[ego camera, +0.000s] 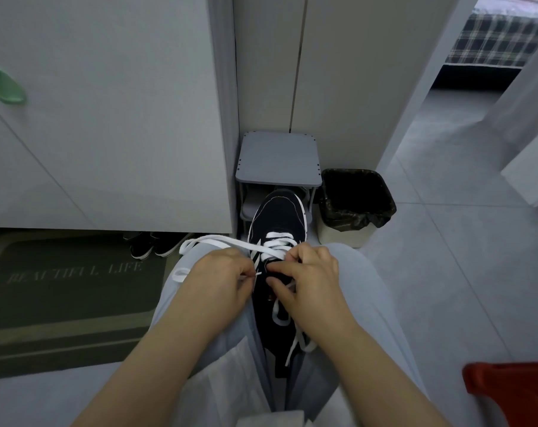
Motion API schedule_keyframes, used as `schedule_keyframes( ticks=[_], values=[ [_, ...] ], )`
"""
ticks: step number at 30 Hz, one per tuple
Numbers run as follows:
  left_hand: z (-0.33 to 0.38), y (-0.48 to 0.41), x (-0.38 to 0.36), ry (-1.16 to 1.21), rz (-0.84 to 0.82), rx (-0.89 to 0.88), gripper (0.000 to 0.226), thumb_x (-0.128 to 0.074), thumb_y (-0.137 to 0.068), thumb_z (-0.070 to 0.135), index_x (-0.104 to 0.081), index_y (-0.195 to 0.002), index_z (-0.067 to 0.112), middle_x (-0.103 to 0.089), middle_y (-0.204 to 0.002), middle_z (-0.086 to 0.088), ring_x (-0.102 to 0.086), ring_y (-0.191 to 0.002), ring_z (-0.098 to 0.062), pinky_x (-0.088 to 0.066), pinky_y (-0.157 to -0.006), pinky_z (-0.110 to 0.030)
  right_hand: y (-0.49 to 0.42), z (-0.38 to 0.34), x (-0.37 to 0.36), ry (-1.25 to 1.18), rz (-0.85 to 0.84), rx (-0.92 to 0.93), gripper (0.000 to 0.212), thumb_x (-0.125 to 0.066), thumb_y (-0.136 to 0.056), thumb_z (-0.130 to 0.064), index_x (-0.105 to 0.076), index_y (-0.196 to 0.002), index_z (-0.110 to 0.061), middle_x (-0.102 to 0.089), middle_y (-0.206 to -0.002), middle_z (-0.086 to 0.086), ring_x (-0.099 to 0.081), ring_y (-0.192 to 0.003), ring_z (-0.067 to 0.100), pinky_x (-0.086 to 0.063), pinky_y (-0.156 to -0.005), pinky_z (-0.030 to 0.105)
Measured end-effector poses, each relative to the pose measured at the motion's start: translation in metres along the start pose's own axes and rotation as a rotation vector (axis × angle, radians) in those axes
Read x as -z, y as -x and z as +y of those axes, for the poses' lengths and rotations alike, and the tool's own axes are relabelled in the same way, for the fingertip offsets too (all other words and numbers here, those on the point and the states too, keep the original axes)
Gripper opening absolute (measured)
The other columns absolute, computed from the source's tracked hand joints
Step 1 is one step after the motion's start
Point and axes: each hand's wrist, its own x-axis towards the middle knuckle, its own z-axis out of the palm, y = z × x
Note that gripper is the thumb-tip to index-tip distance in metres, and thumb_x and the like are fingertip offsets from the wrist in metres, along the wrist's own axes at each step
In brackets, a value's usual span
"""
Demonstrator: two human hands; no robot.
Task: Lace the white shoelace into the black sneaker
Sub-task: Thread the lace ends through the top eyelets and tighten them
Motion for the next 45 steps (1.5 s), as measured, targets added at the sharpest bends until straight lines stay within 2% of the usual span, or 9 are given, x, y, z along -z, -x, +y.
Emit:
schedule_keyframes(
  ticks=[8,19,23,26,30,33,36,42,45],
  values=[
    [0.001,-0.017,0.002,-0.097,-0.178,-0.003,0.015,-0.053,-0.082,0.017,-0.069,-0.082,0.018,-0.057,-0.082,0.003,-0.056,-0.081,-0.018,-0.041,-0.072,-0.03,-0.001,0.0,-0.002,-0.124,-0.064,-0.048,0.021,-0.068,-0.073,-0.023,-0.074,-0.093,-0.022,-0.046,-0.083,-0.01,-0.036,-0.086,0.015,-0.025,-0.079,0.015],
    [-0.009,-0.008,-0.002,0.136,0.0,0.062,0.013,-0.061,-0.084,0.019,-0.061,-0.097,0.018,-0.056,-0.091,0.007,-0.05,-0.077,-0.003,-0.036,-0.072,-0.01,-0.005,0.003,0.017,-0.228,-0.069,-0.167,0.004,-0.068,-0.082,-0.019,-0.07,-0.079,-0.022,-0.049,-0.093,-0.015,-0.046,-0.095,0.008,-0.036,-0.085,0.015],
    [-0.014,-0.025,-0.004,0.009,0.013,0.077,0.029,-0.062,-0.085,0.022,-0.058,-0.114,0.019,-0.054,-0.115,0.001,-0.046,-0.109,-0.019,-0.032,-0.095,-0.027,-0.012,0.002,0.057,-0.929,0.055,-0.459,0.019,-0.049,-0.094,-0.008,-0.051,-0.076,-0.015,-0.068,-0.106,-0.006,-0.062,-0.101,0.005,-0.045,-0.085,0.013],
    [-0.019,-0.036,-0.004,-0.128,-0.104,0.103,0.023,-0.059,-0.086,0.026,-0.062,-0.108,0.02,-0.064,-0.104,0.0,-0.051,-0.105,-0.022,-0.032,-0.09,-0.029,-0.015,0.004,0.087,-1.478,0.206,-0.495,0.023,-0.035,-0.096,-0.003,-0.043,-0.077,-0.011,-0.068,-0.071,0.002,-0.066,-0.072,0.017,-0.055,-0.07,0.025],
    [-0.024,-0.034,0.014,0.003,-0.181,0.084,0.01,-0.059,-0.088,0.023,-0.067,-0.088,0.017,-0.066,-0.083,0.0,-0.052,-0.087,-0.021,-0.034,-0.073,-0.026,-0.012,0.005,0.096,-0.963,0.1,-0.379,0.023,-0.046,-0.094,-0.007,-0.049,-0.074,-0.018,-0.05,-0.058,-0.012,-0.047,-0.058,0.004,-0.042,-0.064,0.016],
    [-0.019,-0.029,0.034,0.246,-0.307,0.1,0.009,-0.062,-0.086,0.025,-0.068,-0.087,0.019,-0.067,-0.082,0.004,-0.056,-0.08,-0.01,-0.039,-0.074,-0.021,-0.014,-0.001,0.066,-0.366,-0.218,-0.15,0.006,-0.061,-0.087,-0.028,-0.062,-0.081,-0.027,-0.055,-0.073,-0.014,-0.049,-0.069,0.002,-0.04,-0.065,0.016],
    [-0.011,-0.026,0.043,0.453,-0.323,0.142,0.01,-0.06,-0.086,0.025,-0.068,-0.083,0.02,-0.065,-0.078,-0.003,-0.057,-0.072,-0.01,-0.042,-0.069,-0.02,-0.015,-0.002,0.037,0.05,-0.316,-0.001,0.019,-0.065,-0.083,-0.039,-0.07,-0.098,-0.028,-0.055,-0.085,-0.009,-0.051,-0.086,0.011,-0.041,-0.072,0.025],
    [-0.01,-0.02,0.041,0.632,-0.219,0.277,0.019,-0.053,-0.091,0.021,-0.063,-0.075,0.019,-0.062,-0.068,0.004,-0.055,-0.069,-0.001,-0.041,-0.07,-0.012,-0.015,0.006,0.044,-0.267,-0.122,-0.146,0.005,-0.07,-0.081,-0.025,-0.074,-0.08,-0.025,-0.055,-0.079,-0.008,-0.055,-0.074,0.006,-0.044,-0.068,0.019],
    [-0.011,-0.017,0.038,0.529,-0.161,0.35,0.025,-0.05,-0.092,0.026,-0.061,-0.074,0.014,-0.046,-0.067,-0.009,-0.039,-0.059,-0.005,-0.031,-0.056,-0.012,-0.008,0.011,0.071,-0.565,0.152,-0.259,0.028,-0.071,-0.079,-0.013,-0.069,-0.063,-0.036,-0.053,-0.085,-0.009,-0.054,-0.077,-0.003,-0.04,-0.072,0.007]
  ],
)
